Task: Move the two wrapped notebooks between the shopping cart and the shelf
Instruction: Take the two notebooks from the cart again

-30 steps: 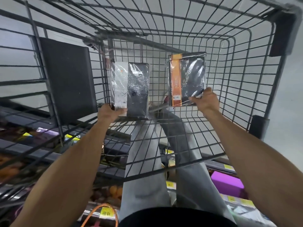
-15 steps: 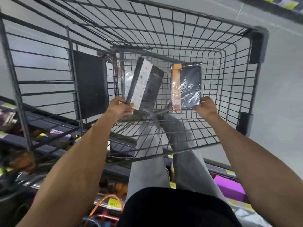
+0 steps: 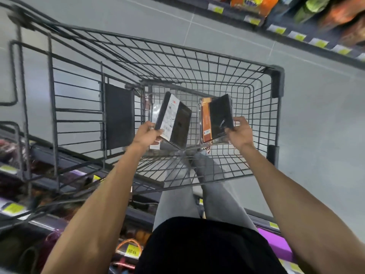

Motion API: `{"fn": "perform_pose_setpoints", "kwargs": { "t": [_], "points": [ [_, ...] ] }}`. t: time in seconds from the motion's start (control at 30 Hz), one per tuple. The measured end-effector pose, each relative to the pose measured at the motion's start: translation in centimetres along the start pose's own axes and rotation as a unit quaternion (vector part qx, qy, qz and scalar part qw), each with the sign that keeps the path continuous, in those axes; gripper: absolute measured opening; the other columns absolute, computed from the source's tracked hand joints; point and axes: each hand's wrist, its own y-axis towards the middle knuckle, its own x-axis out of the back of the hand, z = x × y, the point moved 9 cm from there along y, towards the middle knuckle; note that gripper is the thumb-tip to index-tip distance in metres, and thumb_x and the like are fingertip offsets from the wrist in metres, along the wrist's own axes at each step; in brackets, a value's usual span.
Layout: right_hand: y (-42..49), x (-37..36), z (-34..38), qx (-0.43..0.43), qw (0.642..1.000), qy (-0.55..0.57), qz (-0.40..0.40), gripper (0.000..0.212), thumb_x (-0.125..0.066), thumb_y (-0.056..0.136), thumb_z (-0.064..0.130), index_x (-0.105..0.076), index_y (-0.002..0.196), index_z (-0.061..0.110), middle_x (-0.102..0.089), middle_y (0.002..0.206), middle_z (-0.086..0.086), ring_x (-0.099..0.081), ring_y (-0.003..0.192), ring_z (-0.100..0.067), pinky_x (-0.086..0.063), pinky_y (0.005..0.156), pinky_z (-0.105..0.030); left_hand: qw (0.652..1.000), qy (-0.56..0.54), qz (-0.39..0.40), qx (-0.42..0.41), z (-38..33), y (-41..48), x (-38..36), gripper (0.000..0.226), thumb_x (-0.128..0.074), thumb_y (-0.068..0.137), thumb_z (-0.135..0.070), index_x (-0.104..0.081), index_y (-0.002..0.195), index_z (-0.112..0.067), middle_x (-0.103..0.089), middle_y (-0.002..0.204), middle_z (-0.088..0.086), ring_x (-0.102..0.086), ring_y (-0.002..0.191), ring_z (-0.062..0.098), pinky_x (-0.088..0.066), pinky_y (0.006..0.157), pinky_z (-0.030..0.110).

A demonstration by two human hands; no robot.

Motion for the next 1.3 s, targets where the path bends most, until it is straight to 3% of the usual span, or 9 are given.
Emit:
{"fn": "perform_pose_setpoints", "kwargs": {
  "t": [0.07, 0.2, 0.27, 0.33, 0.47, 0.67, 0.83, 1.0, 1.3],
  "points": [
    [-0.6, 0.3, 1.0, 0.009, 1.000, -0.003, 0.006, 0.034, -0.063, 0.093, 0.001, -0.046, 0.111, 0.025, -0.071, 0.110, -0.010, -0.063, 0.063, -0.003, -0.042, 0.042, -0.007, 1.000, 0.000, -0.008, -0.020, -0.3, -1.1, 0.4, 0.017, -0.066, 0.094, -0.005, -0.056, 0.107, -0.008, -0.067, 0.096, 0.004, -0.069, 0.082, 0.017, -0.060, 0.070, 0.025],
    [-2.7, 1.5, 3.5, 0.036, 0.999, 0.008, -0.001, 0.031, -0.065, 0.093, 0.006, -0.052, 0.120, 0.014, -0.069, 0.111, -0.009, -0.065, 0.085, -0.014, -0.038, 0.047, -0.002, 0.998, -0.050, -0.026, -0.032, -0.6, -3.2, 2.1, 0.022, -0.064, 0.093, 0.000, -0.059, 0.114, -0.004, -0.070, 0.107, 0.010, -0.073, 0.090, 0.022, -0.062, 0.074, 0.031],
    [-3.7, 1.9, 4.2, 0.044, 0.998, 0.044, 0.007, 0.032, -0.066, 0.092, 0.005, -0.052, 0.120, 0.013, -0.068, 0.112, -0.011, -0.070, 0.083, -0.011, -0.049, 0.056, -0.010, 0.998, -0.038, -0.019, -0.052, -1.5, -4.3, 2.9, 0.016, -0.064, 0.094, -0.001, -0.062, 0.108, -0.007, -0.071, 0.108, 0.012, -0.073, 0.092, 0.023, -0.062, 0.078, 0.034],
    [-5.0, 2.2, 5.0, 0.054, 0.994, 0.089, 0.017, 0.032, -0.067, 0.090, -0.001, -0.050, 0.112, 0.014, -0.071, 0.107, -0.015, -0.071, 0.068, -0.005, -0.056, 0.057, -0.019, 0.996, -0.036, -0.016, -0.074, -2.7, -5.6, 3.8, 0.013, -0.065, 0.093, -0.002, -0.062, 0.102, -0.011, -0.072, 0.107, 0.012, -0.073, 0.091, 0.021, -0.061, 0.080, 0.034],
    [-8.0, 3.4, 6.9, 0.077, 0.991, 0.113, 0.000, 0.029, -0.072, 0.088, 0.009, -0.052, 0.106, 0.022, -0.075, 0.098, -0.011, -0.074, 0.076, -0.023, -0.060, 0.073, -0.039, 0.989, -0.094, -0.024, -0.109, -4.0, -8.4, 6.6, 0.040, -0.066, 0.092, 0.000, -0.052, 0.124, -0.020, -0.074, 0.097, 0.004, -0.070, 0.074, 0.013, -0.059, 0.067, 0.023],
    [-14.3, 4.3, 11.0, 0.138, 0.976, 0.167, -0.021, 0.031, -0.068, 0.090, 0.001, -0.053, 0.113, 0.017, -0.075, 0.088, 0.000, -0.071, 0.066, -0.009, -0.053, 0.061, -0.023, 0.979, -0.138, -0.004, -0.153, -4.3, -11.5, 10.2, 0.040, -0.070, 0.090, -0.008, -0.064, 0.125, -0.027, -0.078, 0.100, -0.002, -0.073, 0.095, 0.031, -0.058, 0.086, 0.043],
    [-19.0, 5.7, 13.9, 0.180, 0.959, 0.213, -0.055, 0.028, -0.064, 0.093, -0.001, -0.055, 0.110, 0.019, -0.073, 0.087, 0.003, -0.069, 0.062, -0.002, -0.053, 0.061, -0.015, 0.961, -0.207, -0.006, -0.182, -5.1, -14.7, 12.1, 0.039, -0.069, 0.091, -0.011, -0.063, 0.127, -0.027, -0.077, 0.106, 0.002, -0.071, 0.097, 0.032, -0.057, 0.082, 0.038],
    [-22.7, 7.2, 15.3, 0.206, 0.941, 0.254, -0.087, 0.030, -0.063, 0.094, 0.002, -0.055, 0.118, 0.018, -0.077, 0.088, 0.008, -0.073, 0.073, -0.013, -0.058, 0.069, -0.021, 0.929, -0.306, 0.032, -0.207, -6.6, -18.5, 12.8, 0.043, -0.070, 0.087, -0.013, -0.063, 0.129, -0.023, -0.074, 0.112, 0.010, -0.069, 0.089, 0.022, -0.053, 0.083, 0.035],
    [-30.6, 10.3, 15.0, 0.243, 0.875, 0.389, -0.156, 0.031, -0.061, 0.094, -0.001, -0.055, 0.122, 0.013, -0.077, 0.100, 0.002, -0.071, 0.073, -0.012, -0.056, 0.069, -0.019, 0.867, -0.417, 0.141, -0.232, -7.8, -23.8, 12.1, 0.042, -0.059, 0.083, -0.008, -0.061, 0.120, -0.026, -0.073, 0.095, -0.006, -0.067, 0.068, 0.008, -0.057, 0.064, 0.020]
  ]
}}
